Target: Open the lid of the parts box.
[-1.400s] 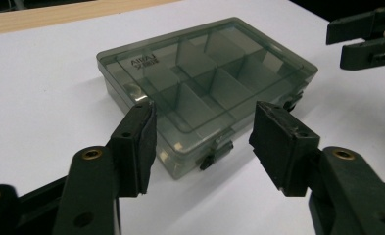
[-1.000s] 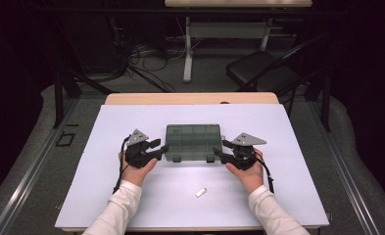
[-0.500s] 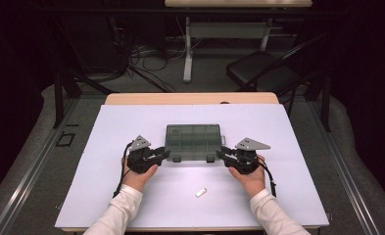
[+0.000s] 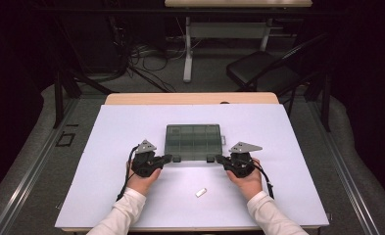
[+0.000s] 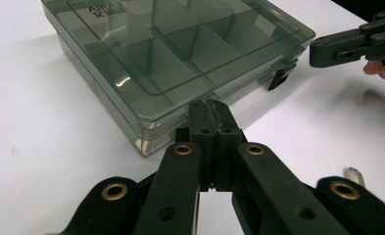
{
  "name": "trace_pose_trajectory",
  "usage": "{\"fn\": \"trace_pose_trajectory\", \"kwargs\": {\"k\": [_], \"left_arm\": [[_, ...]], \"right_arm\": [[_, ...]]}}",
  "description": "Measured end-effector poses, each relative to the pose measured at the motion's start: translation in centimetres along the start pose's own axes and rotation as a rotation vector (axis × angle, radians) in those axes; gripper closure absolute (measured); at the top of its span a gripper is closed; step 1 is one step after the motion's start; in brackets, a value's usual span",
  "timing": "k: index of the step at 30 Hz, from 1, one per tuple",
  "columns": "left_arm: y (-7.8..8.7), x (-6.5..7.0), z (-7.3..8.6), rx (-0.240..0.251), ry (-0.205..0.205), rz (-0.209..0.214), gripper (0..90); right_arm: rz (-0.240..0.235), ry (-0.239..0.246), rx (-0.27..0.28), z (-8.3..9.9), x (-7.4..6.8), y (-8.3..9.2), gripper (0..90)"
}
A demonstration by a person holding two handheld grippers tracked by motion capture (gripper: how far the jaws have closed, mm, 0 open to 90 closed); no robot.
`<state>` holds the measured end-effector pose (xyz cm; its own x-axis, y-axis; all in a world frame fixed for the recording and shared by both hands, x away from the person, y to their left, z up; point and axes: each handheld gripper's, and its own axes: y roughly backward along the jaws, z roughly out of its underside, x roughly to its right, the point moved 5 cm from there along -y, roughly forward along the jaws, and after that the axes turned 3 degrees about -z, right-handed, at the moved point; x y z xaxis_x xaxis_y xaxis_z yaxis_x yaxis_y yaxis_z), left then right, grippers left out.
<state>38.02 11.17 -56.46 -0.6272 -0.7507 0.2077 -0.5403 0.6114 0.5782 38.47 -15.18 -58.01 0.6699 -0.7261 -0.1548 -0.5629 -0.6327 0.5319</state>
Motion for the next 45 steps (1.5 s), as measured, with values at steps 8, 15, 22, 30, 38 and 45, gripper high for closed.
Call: {"fn": "trace_pose_trajectory", "kwargs": {"k": [8,15,22,30,38,45], "left_arm": [[-0.2,0.0,0.2,-0.014,-0.003,0.002,90.0],[-0.4,0.1,0.2,-0.014,-0.005,0.004,90.0],[-0.4,0.1,0.2,-0.017,-0.006,0.004,90.0],[-0.4,0.1,0.2,-0.017,-0.013,0.004,90.0],[-0.4,0.2,0.2,-0.01,-0.026,0.0,90.0],[-0.5,0.0,0.1,0.003,-0.023,-0.037,90.0]], "right_arm": [[0.007,0.015,-0.024,0.5,-0.2,-0.6,90.0],[0.008,0.011,-0.015,0.4,-0.1,-0.6,90.0],[-0.001,0.003,-0.005,0.4,-0.1,-0.8,90.0],[-0.009,-0.007,0.002,0.4,-0.1,-0.8,90.0],[-0.022,-0.031,0.07,-0.5,-0.2,-0.3,90.0],[-0.02,-0.037,0.09,-0.8,-0.3,-0.2,90.0]]}}
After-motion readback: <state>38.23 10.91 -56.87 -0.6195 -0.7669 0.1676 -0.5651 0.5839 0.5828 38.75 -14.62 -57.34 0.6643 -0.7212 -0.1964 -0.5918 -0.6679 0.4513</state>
